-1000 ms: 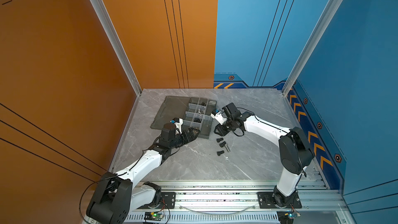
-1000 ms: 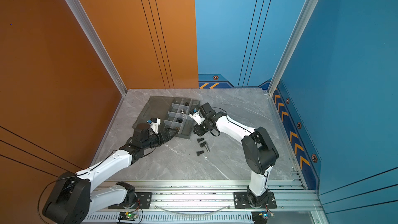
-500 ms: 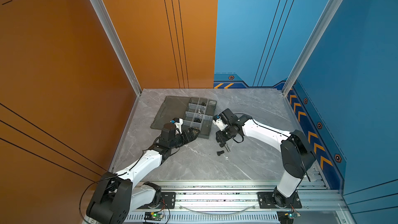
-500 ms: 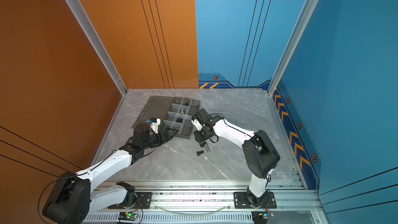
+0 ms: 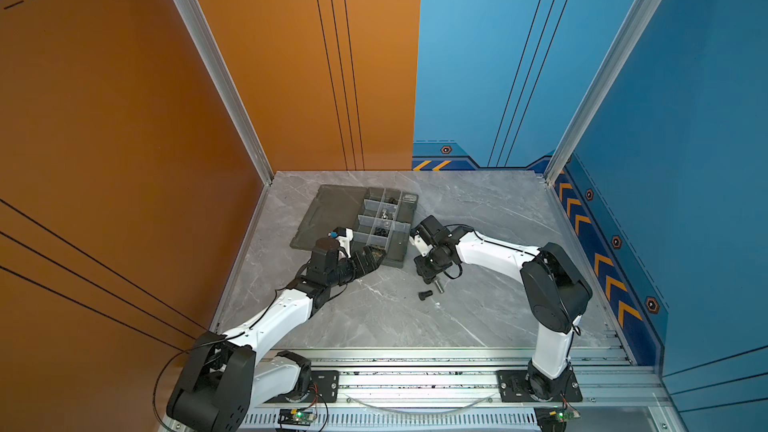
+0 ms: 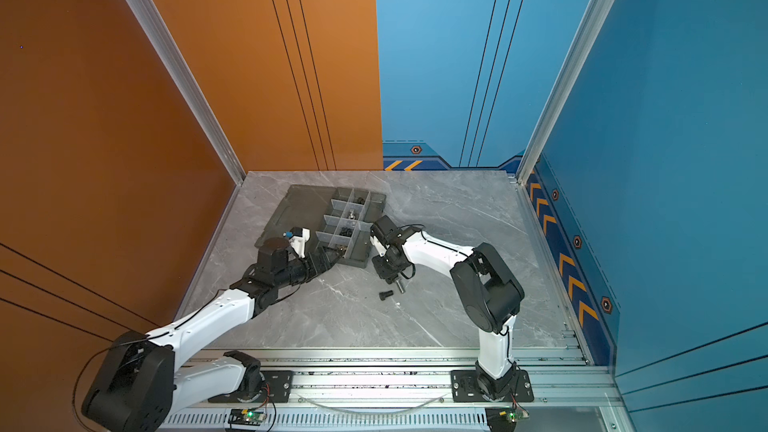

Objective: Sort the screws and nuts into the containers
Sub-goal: 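Lower the right gripper onto a black hex bolt and close on its head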

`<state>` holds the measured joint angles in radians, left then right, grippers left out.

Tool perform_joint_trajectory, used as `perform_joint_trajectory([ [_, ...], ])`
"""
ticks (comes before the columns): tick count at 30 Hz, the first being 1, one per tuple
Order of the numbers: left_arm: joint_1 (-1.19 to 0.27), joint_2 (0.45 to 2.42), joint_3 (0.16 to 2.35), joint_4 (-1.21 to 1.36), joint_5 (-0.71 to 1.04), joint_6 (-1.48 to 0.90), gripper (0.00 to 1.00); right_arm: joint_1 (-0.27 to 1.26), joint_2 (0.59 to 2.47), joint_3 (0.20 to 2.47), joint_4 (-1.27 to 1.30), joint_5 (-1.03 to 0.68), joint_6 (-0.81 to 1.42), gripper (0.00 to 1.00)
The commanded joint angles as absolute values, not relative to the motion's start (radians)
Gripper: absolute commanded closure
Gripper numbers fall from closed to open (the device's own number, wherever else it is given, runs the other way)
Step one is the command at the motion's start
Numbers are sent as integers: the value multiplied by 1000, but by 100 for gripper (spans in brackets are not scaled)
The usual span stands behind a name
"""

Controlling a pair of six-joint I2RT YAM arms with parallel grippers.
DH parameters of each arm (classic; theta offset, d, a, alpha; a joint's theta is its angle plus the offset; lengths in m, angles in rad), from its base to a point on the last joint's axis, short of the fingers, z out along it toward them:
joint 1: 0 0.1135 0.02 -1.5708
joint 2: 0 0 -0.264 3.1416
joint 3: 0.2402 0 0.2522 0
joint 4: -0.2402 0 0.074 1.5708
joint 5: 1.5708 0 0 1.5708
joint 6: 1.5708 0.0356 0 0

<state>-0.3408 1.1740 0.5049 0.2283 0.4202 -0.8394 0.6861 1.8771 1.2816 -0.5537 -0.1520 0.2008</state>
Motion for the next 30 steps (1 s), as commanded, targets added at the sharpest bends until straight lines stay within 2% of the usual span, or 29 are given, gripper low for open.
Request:
perform_joint_trajectory([
  [1, -338, 1170, 506, 228, 429, -839, 2, 677, 1894, 1309, -543, -145, 220, 68],
  [12, -341, 1185, 511, 235, 431, -840, 2, 668, 1921, 1318, -557, -152, 165, 68],
  [30, -341, 1178, 500, 240, 429, -841, 2, 684, 1939, 1333, -561, -126, 185, 77],
])
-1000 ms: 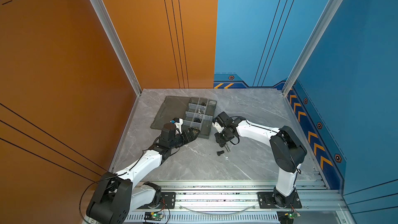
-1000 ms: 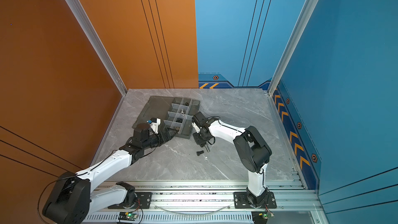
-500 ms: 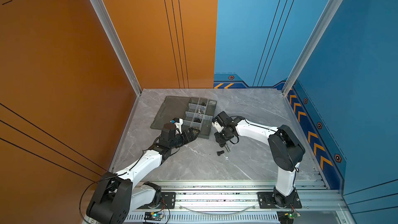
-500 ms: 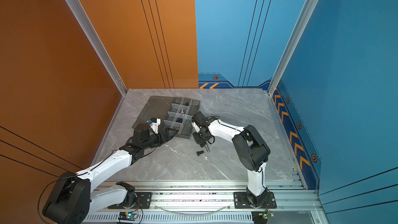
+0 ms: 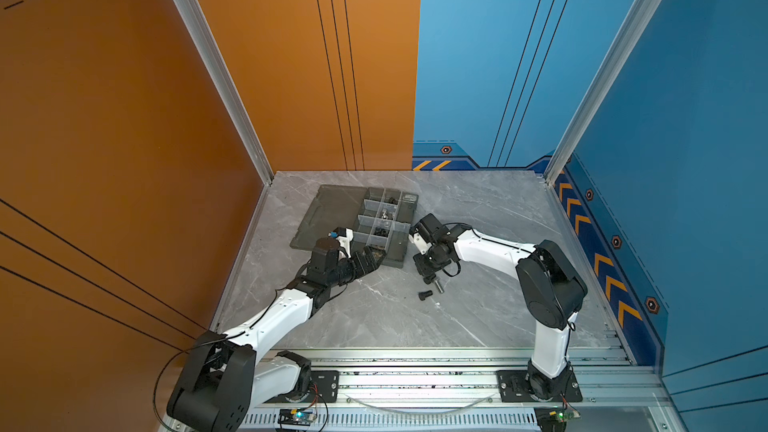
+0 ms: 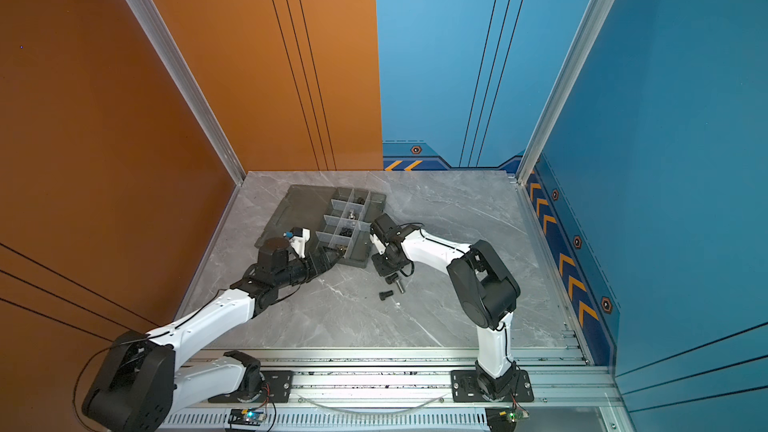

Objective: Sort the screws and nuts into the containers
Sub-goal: 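Lower the right gripper onto a black hex bolt and close on its head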

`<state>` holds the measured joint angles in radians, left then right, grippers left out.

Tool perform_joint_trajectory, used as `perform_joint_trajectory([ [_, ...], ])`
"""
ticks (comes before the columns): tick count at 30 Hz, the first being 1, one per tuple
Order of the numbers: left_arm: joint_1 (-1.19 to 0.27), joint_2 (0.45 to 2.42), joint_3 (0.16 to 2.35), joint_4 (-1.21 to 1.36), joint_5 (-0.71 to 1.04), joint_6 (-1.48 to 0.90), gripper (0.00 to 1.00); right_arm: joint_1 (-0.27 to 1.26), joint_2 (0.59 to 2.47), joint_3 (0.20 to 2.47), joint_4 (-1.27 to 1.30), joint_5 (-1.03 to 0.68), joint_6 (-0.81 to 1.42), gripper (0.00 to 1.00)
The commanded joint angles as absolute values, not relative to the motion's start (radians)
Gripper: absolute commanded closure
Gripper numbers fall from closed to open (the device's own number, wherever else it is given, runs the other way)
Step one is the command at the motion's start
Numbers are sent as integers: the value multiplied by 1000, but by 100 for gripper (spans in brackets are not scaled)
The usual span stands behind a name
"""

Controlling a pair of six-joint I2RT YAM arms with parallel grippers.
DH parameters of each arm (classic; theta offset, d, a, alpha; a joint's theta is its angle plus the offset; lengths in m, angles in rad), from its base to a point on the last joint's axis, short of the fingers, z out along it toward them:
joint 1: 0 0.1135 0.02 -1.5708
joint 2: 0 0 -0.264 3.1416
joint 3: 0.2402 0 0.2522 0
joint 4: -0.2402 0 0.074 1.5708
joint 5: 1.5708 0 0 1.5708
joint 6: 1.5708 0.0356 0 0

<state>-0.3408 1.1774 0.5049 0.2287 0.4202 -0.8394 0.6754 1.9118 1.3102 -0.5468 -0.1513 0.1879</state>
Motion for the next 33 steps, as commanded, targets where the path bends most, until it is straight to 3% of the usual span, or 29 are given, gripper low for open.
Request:
perform_joint_trajectory([
  [1, -341, 1178, 500, 240, 429, -841, 2, 684, 1942, 1336, -561, -126, 186, 77],
  [11, -337, 1168, 494, 238, 428, -841, 2, 693, 1950, 1343, -571, -103, 192, 80],
  [29, -334, 1164, 488, 239, 425, -844, 2, 693, 1948, 1351, -567, -92, 191, 100],
  [33, -334, 1158, 489, 236, 424, -844, 2, 693, 1928, 1352, -551, -111, 195, 100],
])
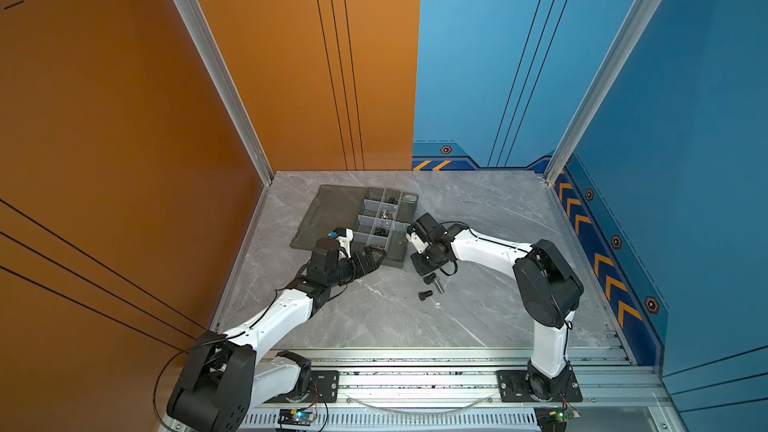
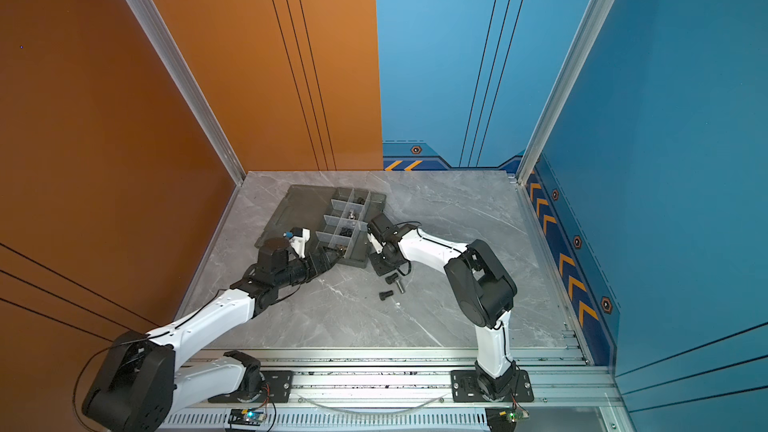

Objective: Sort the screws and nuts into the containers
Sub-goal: 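Lower the right gripper onto a black hex bolt and close on its head, then carry the black bolt with the right gripper into an organizer compartment and release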

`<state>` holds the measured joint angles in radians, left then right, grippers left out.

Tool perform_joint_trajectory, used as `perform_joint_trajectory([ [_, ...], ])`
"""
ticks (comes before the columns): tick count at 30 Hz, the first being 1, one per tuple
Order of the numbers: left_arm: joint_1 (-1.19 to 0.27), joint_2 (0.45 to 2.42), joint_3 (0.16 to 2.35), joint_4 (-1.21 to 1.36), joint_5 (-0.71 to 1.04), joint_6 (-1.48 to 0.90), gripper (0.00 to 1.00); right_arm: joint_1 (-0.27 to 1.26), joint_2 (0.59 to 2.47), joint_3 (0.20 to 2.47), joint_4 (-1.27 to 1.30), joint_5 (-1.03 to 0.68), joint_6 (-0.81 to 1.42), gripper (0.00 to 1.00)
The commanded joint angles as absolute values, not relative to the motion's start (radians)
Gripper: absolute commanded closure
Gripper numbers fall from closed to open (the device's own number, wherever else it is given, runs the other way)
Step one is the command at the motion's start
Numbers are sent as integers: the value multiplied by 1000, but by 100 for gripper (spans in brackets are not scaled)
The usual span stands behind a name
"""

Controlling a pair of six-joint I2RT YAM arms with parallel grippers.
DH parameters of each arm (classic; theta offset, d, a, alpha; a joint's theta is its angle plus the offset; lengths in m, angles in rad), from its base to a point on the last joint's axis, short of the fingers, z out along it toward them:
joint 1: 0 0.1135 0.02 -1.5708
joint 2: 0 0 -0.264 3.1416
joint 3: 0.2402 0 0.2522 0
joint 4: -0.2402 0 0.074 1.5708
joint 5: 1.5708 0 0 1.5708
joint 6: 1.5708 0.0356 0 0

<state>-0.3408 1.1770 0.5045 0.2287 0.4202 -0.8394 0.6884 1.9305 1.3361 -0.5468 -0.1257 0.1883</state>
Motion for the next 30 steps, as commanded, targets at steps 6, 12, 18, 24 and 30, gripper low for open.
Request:
perform_joint_trajectory([
  [6, -333, 1156, 487, 234, 423, -844, 2, 671, 1886, 1365, -525, -167, 200, 100],
  [12, -332, 1156, 487, 236, 424, -844, 2, 644, 1856, 1411, -537, -193, 190, 100],
  [18, -331, 1150, 484, 235, 425, -844, 2, 639, 1853, 1499, -569, -189, 171, 100],
  [24, -328, 1145, 481, 235, 425, -844, 2, 642, 1915, 1629, -577, -210, 167, 100],
  [30, -317, 1127, 475, 222, 428, -840, 2, 657, 2033, 1765, -623, -206, 140, 100],
])
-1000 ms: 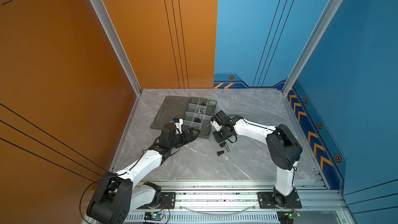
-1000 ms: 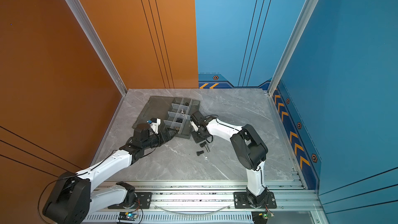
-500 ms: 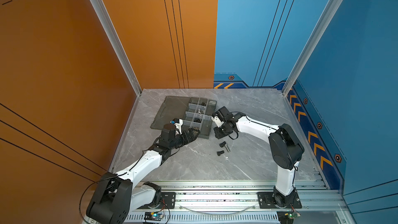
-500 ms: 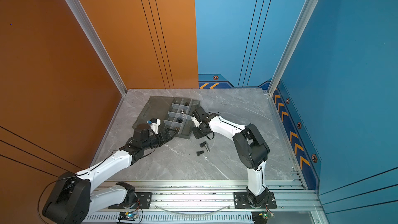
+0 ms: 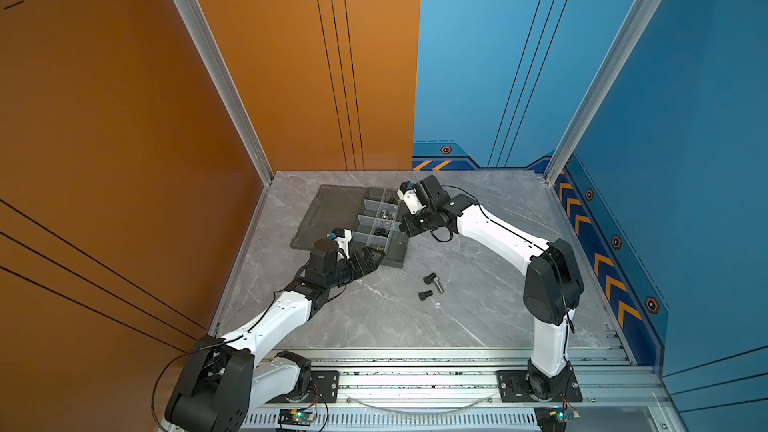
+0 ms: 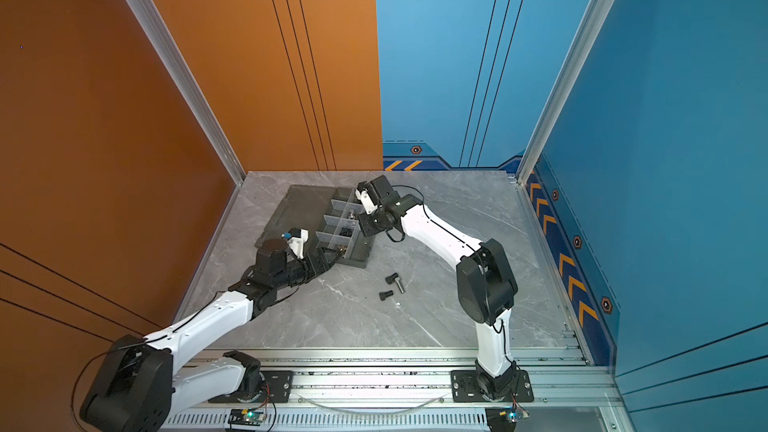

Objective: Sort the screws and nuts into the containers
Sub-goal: 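Carry the black bolt with the right gripper into an organizer compartment and release, then move the open right gripper back over the remaining bolts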

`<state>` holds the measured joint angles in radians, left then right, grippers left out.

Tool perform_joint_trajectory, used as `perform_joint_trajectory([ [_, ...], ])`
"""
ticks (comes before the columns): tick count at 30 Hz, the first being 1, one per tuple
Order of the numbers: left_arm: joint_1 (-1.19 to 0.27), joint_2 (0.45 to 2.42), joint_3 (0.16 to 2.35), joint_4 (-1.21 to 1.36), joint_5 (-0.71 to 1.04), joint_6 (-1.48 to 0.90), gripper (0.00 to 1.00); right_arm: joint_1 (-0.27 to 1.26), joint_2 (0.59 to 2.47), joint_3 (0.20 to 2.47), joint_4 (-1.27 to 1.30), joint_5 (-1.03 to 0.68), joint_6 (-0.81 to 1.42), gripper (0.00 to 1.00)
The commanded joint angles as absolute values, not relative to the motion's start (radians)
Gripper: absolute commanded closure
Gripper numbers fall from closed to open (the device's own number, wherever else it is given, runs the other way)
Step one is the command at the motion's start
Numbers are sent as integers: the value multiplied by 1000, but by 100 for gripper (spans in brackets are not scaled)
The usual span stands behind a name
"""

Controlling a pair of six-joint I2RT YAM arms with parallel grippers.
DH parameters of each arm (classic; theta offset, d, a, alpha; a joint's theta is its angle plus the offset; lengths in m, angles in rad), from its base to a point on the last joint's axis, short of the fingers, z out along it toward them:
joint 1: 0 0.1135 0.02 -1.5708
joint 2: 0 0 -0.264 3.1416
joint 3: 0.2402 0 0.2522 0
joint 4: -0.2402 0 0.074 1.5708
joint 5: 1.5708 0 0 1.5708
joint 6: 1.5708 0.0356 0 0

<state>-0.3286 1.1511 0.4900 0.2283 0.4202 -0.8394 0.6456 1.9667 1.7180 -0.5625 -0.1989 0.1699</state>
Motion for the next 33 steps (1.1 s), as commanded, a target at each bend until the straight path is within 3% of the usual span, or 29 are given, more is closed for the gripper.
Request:
perform_joint_trajectory([
  [1, -313, 1124, 473, 220, 427, -839, 2, 657, 2051, 1786, -636, -207, 139, 100],
  [10, -297, 1103, 464, 213, 431, -840, 2, 665, 2115, 1821, -658, -203, 127, 100],
  [20, -295, 1114, 462, 220, 435, -844, 2, 667, 2023, 1758, -666, -207, 128, 99],
  [30, -302, 1119, 467, 221, 436, -844, 2, 666, 1876, 1551, -728, -222, 174, 65],
  [33, -304, 1126, 471, 223, 438, -844, 2, 671, 1833, 1469, -751, -225, 209, 60],
])
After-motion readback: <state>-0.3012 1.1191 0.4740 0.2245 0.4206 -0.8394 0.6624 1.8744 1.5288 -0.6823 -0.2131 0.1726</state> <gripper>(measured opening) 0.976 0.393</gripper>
